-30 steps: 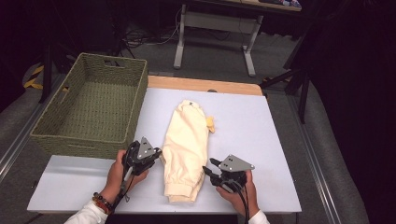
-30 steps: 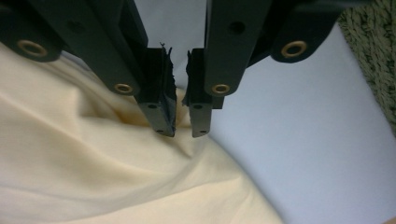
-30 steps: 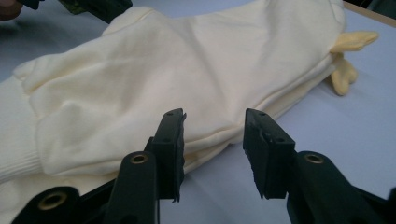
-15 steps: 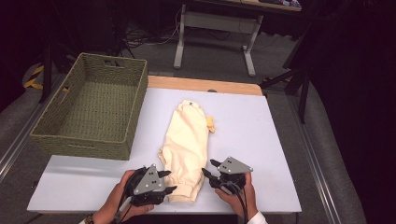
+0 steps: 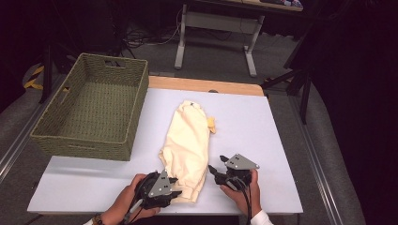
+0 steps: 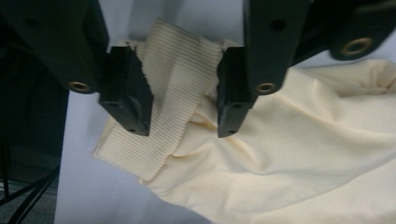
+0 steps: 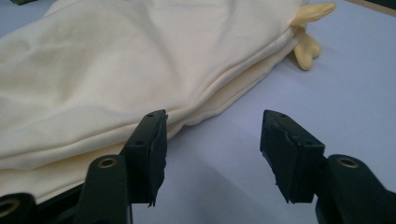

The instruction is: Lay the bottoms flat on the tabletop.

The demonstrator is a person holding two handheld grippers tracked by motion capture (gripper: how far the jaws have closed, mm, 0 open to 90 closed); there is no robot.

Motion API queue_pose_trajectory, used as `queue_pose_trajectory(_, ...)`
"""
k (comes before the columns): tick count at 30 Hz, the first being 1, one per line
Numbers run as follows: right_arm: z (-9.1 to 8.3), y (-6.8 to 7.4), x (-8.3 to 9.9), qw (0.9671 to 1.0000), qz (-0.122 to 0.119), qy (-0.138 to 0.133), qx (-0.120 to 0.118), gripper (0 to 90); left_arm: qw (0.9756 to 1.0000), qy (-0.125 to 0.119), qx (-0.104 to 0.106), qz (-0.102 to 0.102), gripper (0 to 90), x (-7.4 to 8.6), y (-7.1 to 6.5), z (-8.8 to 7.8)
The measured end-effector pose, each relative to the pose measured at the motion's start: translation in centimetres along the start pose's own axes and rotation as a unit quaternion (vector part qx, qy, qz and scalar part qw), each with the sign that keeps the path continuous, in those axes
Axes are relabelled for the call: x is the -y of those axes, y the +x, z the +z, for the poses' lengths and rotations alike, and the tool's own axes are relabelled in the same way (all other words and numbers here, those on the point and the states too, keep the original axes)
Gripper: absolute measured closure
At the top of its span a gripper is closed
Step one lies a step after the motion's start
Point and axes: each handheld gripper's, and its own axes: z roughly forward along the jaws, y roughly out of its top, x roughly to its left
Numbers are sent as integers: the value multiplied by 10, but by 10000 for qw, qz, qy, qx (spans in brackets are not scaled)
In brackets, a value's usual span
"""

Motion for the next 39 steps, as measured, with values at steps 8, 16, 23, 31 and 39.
queue_pose_trajectory(8,0,-1,0,10000,-10,10,11,418,9997,-162,200,-54,862,2,8,-3)
queue_pose_trajectory(16,0,-2,0,10000,4,4,34,409,9997,-261,38,-1,795,1,6,-9)
queue_pose_trajectory(23,1,-2,0,10000,16,68,9,399,9992,-156,358,97,532,1,3,-5)
queue_pose_trajectory(31,2,-1,0,9999,-35,108,-54,405,9993,-38,-69,369,563,4,-5,12)
queue_pose_trajectory(39,1,-1,0,9999,-40,96,-39,405,9994,-264,105,198,814,3,1,7)
